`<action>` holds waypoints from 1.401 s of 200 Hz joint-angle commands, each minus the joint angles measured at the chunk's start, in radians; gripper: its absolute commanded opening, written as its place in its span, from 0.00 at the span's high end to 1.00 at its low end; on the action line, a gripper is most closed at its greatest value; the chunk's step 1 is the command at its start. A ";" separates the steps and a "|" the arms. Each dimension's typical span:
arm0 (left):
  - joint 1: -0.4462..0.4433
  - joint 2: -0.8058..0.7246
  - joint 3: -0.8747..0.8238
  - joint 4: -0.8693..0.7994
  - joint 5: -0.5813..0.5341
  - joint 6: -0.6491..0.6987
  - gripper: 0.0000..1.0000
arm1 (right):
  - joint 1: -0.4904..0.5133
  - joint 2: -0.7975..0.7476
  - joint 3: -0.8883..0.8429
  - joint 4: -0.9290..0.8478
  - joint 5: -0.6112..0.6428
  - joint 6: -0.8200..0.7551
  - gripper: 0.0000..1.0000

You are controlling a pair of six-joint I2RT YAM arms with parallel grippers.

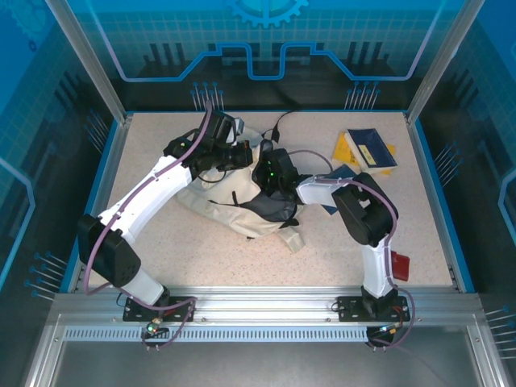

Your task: Pack the student bag

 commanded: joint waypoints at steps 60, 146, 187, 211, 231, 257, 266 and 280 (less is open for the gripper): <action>0.015 -0.012 -0.012 0.085 0.038 -0.013 0.99 | -0.043 -0.173 -0.051 -0.257 -0.112 -0.067 0.24; 0.068 -0.042 -0.067 -0.062 0.013 0.171 1.00 | -0.135 -0.559 -0.264 -0.537 -0.069 -0.308 0.27; 0.091 -0.085 -0.119 -0.144 -0.011 0.240 1.00 | -0.278 -0.574 -0.221 -0.691 -0.047 -0.469 0.27; 0.110 -0.130 -0.130 -0.178 -0.042 0.267 1.00 | -0.325 -0.462 -0.117 -0.794 0.016 -0.584 0.27; 0.115 -0.163 -0.125 -0.187 -0.022 0.284 1.00 | -0.342 -0.349 -0.007 -0.865 0.081 -0.662 0.27; 0.116 -0.180 -0.116 -0.197 -0.037 0.304 1.00 | -0.349 -0.194 0.146 -0.941 0.142 -0.729 0.28; 0.117 -0.179 -0.112 -0.204 -0.042 0.312 1.00 | -0.348 -0.144 0.199 -0.980 0.172 -0.739 0.29; 0.120 -0.175 -0.106 -0.213 -0.040 0.327 1.00 | -0.343 -0.079 0.261 -1.018 0.214 -0.758 0.30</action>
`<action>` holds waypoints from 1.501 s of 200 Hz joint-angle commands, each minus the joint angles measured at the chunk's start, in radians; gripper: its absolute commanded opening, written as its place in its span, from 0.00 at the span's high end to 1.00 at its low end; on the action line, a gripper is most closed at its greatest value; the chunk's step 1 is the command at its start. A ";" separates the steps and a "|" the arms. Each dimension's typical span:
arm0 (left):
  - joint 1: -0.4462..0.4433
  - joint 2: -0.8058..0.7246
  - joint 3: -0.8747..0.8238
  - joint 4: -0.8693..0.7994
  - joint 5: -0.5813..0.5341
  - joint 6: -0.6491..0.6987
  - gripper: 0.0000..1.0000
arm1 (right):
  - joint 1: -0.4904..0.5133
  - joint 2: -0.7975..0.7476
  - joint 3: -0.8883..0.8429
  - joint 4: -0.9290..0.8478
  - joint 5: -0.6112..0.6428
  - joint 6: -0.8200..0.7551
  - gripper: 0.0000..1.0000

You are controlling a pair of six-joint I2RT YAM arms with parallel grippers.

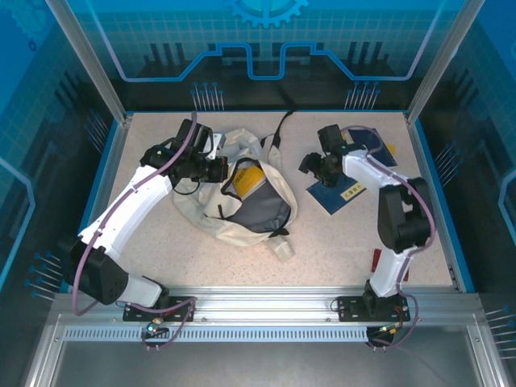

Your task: Pack the student bag

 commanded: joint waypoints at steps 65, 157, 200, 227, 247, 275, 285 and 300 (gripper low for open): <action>0.012 -0.013 -0.009 0.032 0.069 -0.021 0.39 | 0.036 0.263 0.230 -0.315 0.263 -0.147 0.33; -0.001 0.059 -0.017 0.175 0.160 -0.171 0.23 | 0.077 0.013 -0.189 -0.205 -0.005 -0.168 0.44; -0.083 0.192 0.044 0.194 0.159 -0.273 0.23 | 0.095 -0.193 -0.331 -0.194 -0.072 -0.178 0.41; -0.174 0.294 0.100 0.211 0.173 -0.339 0.24 | 0.021 -0.337 -0.367 -0.215 0.000 -0.173 0.33; -0.241 0.370 0.132 0.232 0.183 -0.382 0.26 | -0.073 -0.381 -0.400 -0.211 0.006 -0.187 0.29; -0.324 0.466 0.196 0.245 0.183 -0.421 0.28 | -0.184 -0.358 -0.429 -0.188 -0.014 -0.233 0.29; -0.347 0.501 0.222 0.243 0.182 -0.429 0.30 | -0.219 -0.336 -0.431 -0.184 -0.023 -0.247 0.29; -0.377 0.549 0.245 0.253 0.167 -0.448 0.33 | -0.262 -0.306 -0.442 -0.161 -0.052 -0.266 0.30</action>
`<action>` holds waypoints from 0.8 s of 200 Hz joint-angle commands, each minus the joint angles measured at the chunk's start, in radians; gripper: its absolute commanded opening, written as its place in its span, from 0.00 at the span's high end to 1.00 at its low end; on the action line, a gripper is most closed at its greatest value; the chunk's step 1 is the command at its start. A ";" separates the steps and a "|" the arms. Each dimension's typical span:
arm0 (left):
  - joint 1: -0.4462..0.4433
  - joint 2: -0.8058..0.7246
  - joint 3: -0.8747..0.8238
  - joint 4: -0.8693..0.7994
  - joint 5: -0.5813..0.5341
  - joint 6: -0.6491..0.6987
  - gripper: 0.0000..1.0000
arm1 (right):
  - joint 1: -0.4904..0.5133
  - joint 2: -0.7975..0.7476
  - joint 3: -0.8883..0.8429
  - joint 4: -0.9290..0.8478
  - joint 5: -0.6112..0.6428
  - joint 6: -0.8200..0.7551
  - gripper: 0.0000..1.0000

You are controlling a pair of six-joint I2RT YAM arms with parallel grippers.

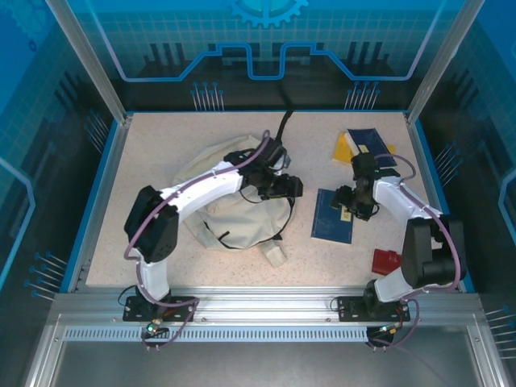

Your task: Pack the student bag

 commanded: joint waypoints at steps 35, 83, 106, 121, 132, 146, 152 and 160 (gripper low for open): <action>-0.098 0.180 0.147 0.015 -0.022 -0.058 0.42 | -0.080 0.101 -0.027 0.033 -0.068 -0.081 0.38; -0.129 0.332 0.254 -0.020 -0.065 -0.067 0.56 | -0.081 0.152 -0.027 0.043 -0.066 -0.101 0.45; -0.132 0.393 0.312 -0.052 -0.014 -0.059 0.59 | -0.078 0.161 -0.028 0.047 -0.087 -0.112 0.48; -0.140 0.426 0.340 -0.072 0.001 -0.054 0.60 | -0.078 0.162 -0.028 0.043 -0.088 -0.118 0.48; -0.143 0.448 0.356 -0.087 -0.008 -0.050 0.62 | -0.077 0.160 -0.028 0.042 -0.092 -0.121 0.49; -0.143 0.481 0.391 -0.125 -0.023 -0.041 0.63 | -0.077 0.160 -0.029 0.042 -0.103 -0.121 0.51; -0.144 0.491 0.401 -0.137 -0.031 -0.036 0.64 | -0.075 0.161 -0.028 0.042 -0.107 -0.123 0.51; -0.144 0.499 0.403 -0.139 -0.037 -0.032 0.65 | -0.072 0.162 -0.027 0.040 -0.115 -0.124 0.52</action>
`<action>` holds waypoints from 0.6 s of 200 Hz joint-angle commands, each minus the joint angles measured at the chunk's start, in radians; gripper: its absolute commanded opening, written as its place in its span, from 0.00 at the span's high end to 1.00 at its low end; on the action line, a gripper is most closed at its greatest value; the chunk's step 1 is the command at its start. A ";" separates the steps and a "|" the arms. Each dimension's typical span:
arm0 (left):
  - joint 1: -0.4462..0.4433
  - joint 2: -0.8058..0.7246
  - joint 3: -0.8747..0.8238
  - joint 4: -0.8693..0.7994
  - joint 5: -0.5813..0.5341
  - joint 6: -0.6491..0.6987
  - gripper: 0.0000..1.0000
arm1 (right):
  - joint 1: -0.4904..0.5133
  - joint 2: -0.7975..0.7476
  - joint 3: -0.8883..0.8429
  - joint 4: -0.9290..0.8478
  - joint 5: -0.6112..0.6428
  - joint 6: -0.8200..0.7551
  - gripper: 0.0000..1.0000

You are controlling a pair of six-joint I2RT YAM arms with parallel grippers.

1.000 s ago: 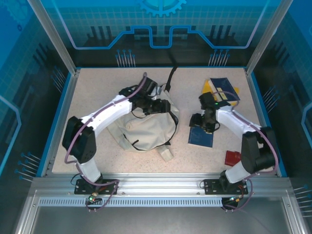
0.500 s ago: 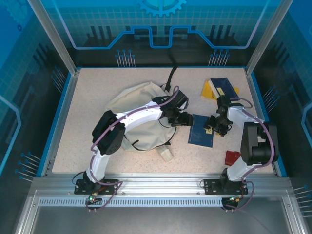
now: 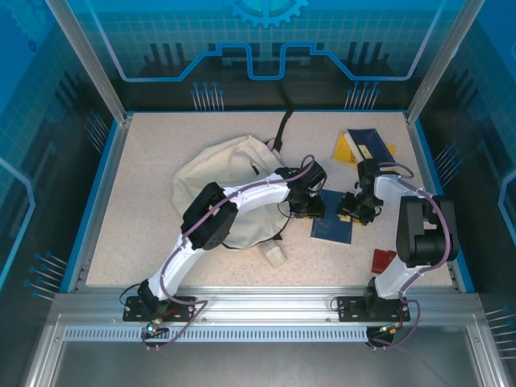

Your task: Pack the student bag

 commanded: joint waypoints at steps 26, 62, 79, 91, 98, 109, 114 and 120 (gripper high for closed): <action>-0.015 0.063 0.062 -0.088 -0.014 0.021 0.68 | 0.013 0.011 -0.001 -0.026 -0.054 -0.020 0.55; -0.020 0.095 0.082 -0.119 -0.027 0.036 0.72 | 0.081 -0.024 0.048 -0.100 0.023 -0.023 0.60; -0.022 0.110 0.097 -0.141 -0.033 0.041 0.74 | 0.108 -0.036 0.074 -0.134 0.048 -0.017 0.64; -0.023 0.116 0.098 -0.147 -0.036 0.042 0.75 | 0.120 -0.046 0.086 -0.151 0.053 -0.011 0.66; -0.024 0.119 0.097 -0.151 -0.039 0.042 0.75 | 0.126 -0.051 0.091 -0.158 0.055 -0.009 0.67; -0.024 0.123 0.096 -0.152 -0.037 0.042 0.75 | 0.135 -0.059 0.100 -0.170 0.059 -0.004 0.71; -0.023 0.125 0.094 -0.152 -0.038 0.042 0.76 | 0.137 -0.060 0.105 -0.176 0.061 -0.002 0.73; -0.023 0.125 0.093 -0.151 -0.037 0.042 0.76 | 0.138 -0.063 0.111 -0.185 0.064 -0.002 0.75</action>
